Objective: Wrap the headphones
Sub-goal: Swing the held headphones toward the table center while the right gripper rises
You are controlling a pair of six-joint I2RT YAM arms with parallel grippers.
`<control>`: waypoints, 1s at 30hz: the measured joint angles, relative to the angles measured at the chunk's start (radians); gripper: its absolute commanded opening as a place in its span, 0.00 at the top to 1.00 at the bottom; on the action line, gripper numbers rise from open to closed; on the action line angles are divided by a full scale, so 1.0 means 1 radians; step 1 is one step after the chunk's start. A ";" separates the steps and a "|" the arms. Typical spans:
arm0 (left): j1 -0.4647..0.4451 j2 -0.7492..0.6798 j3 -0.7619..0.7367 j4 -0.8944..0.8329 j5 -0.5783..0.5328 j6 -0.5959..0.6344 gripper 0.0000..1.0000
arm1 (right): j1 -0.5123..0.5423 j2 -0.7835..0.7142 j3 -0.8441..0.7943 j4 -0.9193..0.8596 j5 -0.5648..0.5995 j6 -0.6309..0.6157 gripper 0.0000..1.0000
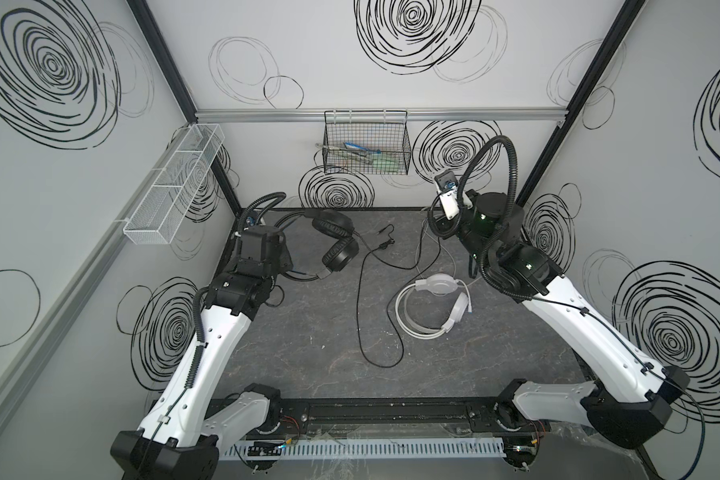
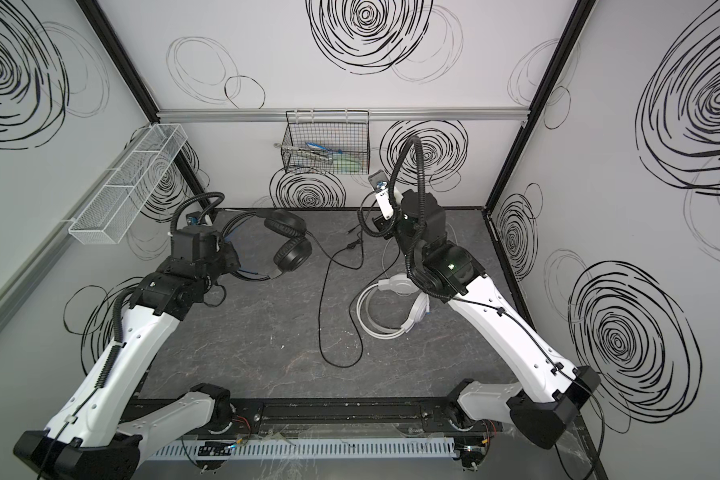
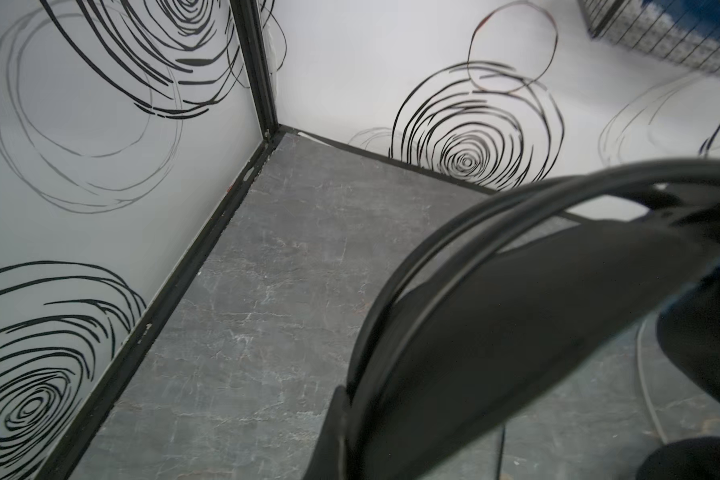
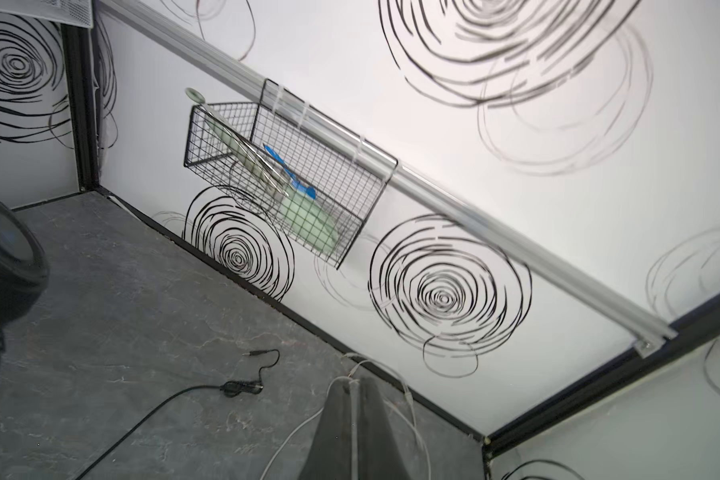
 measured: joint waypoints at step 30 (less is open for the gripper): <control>-0.461 -0.004 -0.145 0.190 0.402 0.328 1.00 | 0.185 0.203 0.165 -0.043 -0.005 -0.058 1.00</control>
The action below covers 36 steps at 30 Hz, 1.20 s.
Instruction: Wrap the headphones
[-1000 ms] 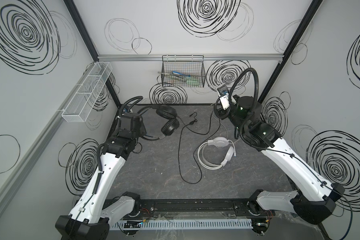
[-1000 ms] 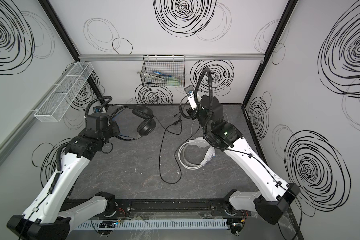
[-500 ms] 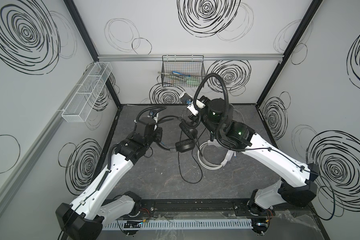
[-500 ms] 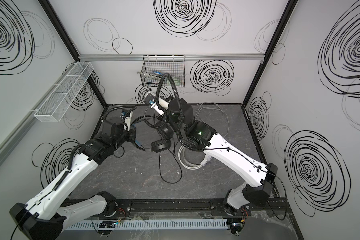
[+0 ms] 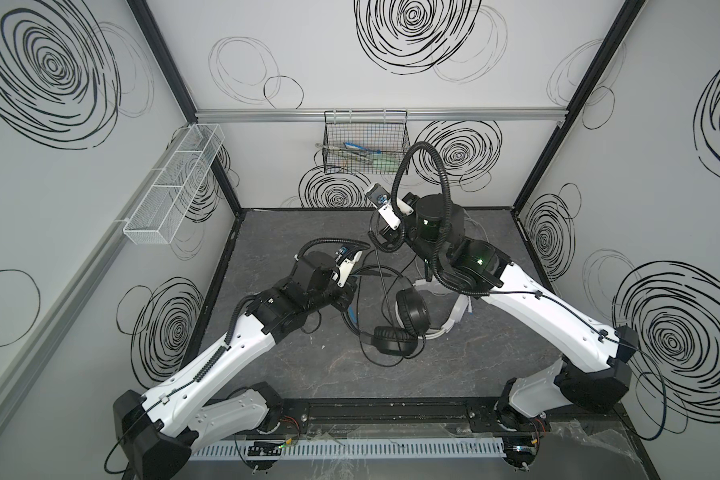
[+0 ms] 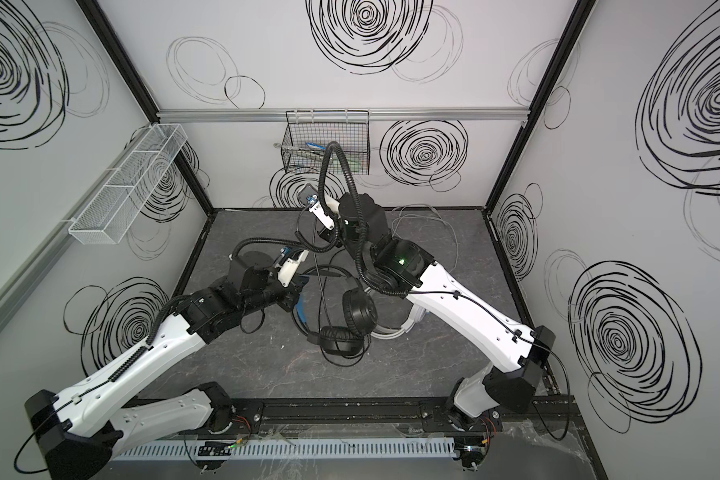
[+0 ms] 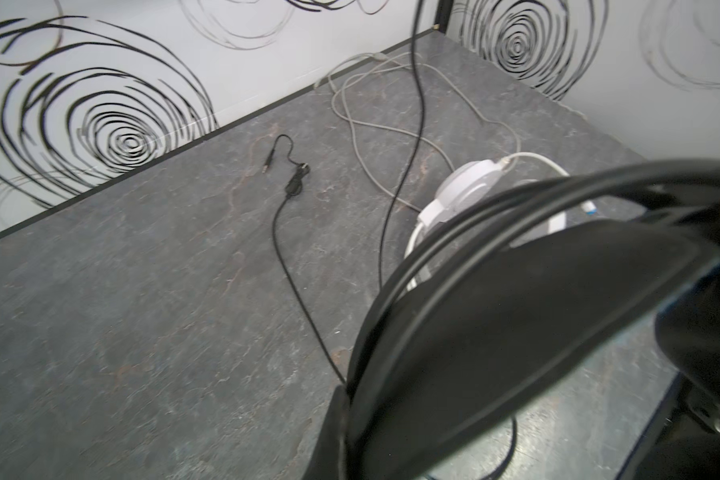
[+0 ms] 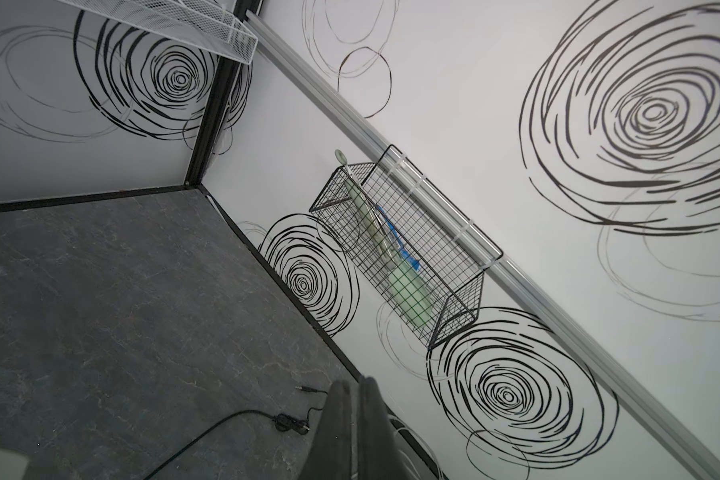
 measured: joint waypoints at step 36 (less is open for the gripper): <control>-0.161 -0.002 0.256 0.134 0.345 -0.229 1.00 | -0.222 0.019 -0.007 -0.065 -0.314 0.336 0.83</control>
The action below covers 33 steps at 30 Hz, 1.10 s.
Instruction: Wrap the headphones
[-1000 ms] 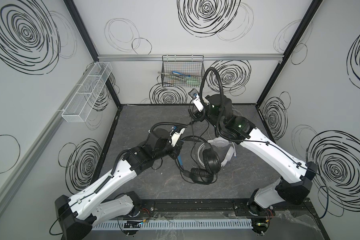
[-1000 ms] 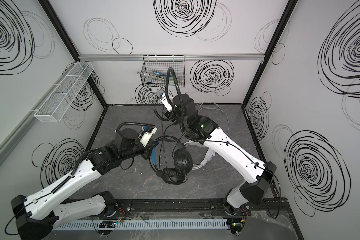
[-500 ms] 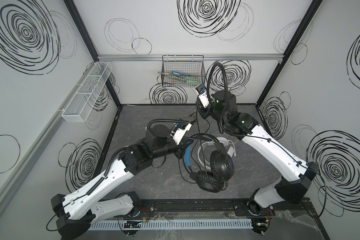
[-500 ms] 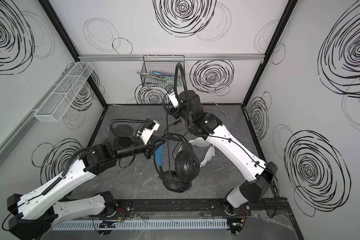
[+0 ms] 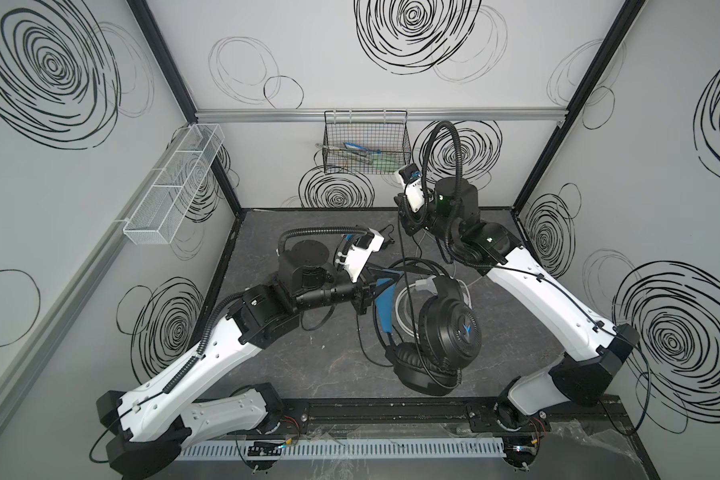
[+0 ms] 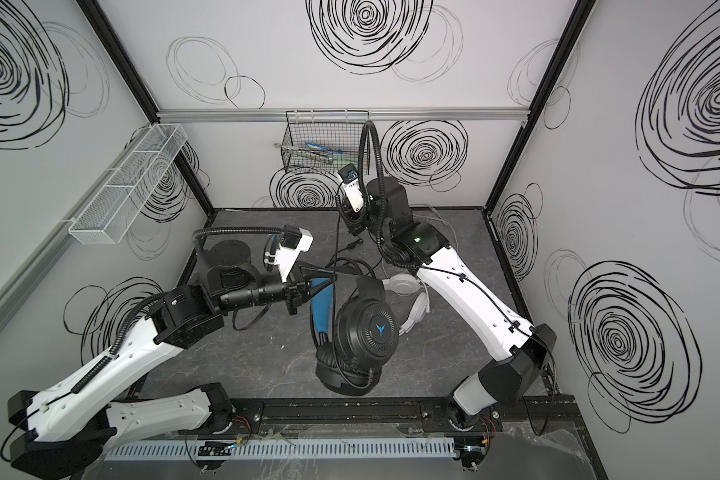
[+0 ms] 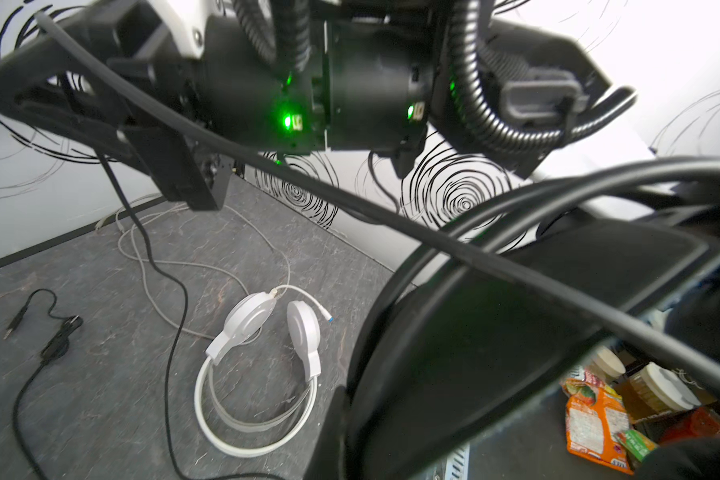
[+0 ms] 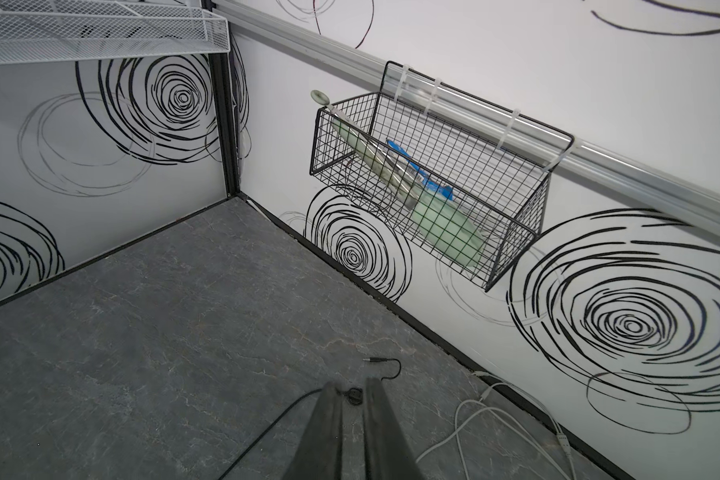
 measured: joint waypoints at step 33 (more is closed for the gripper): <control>0.233 -0.027 0.015 0.450 0.229 -0.415 1.00 | -0.074 -0.116 -0.313 0.267 -0.350 0.097 0.62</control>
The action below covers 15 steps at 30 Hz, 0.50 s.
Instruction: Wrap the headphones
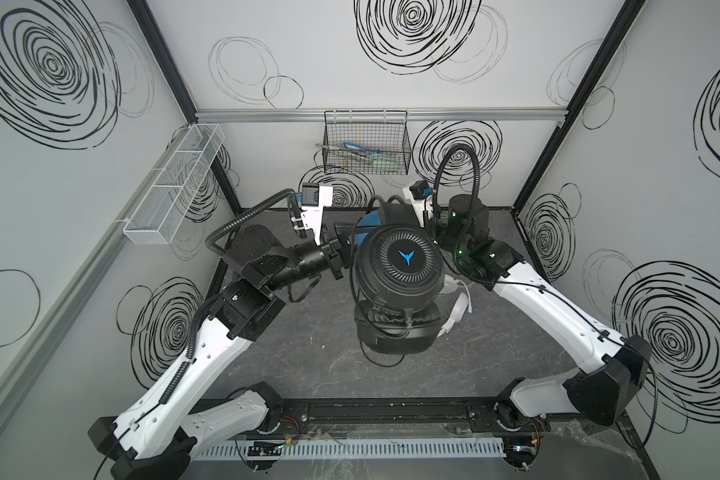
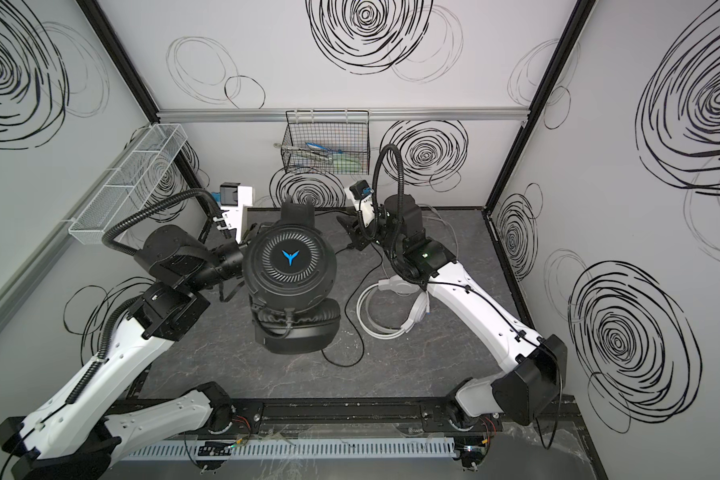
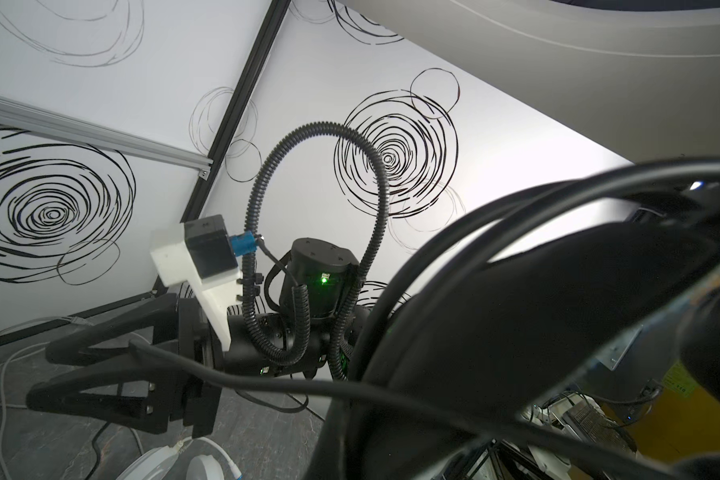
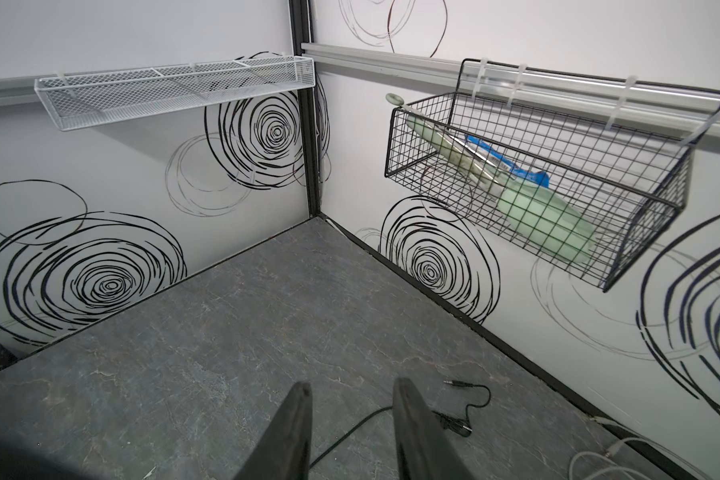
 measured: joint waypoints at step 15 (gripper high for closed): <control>0.042 0.006 -0.005 0.154 -0.086 -0.132 1.00 | 0.000 -0.002 -0.111 0.096 -0.113 0.058 0.58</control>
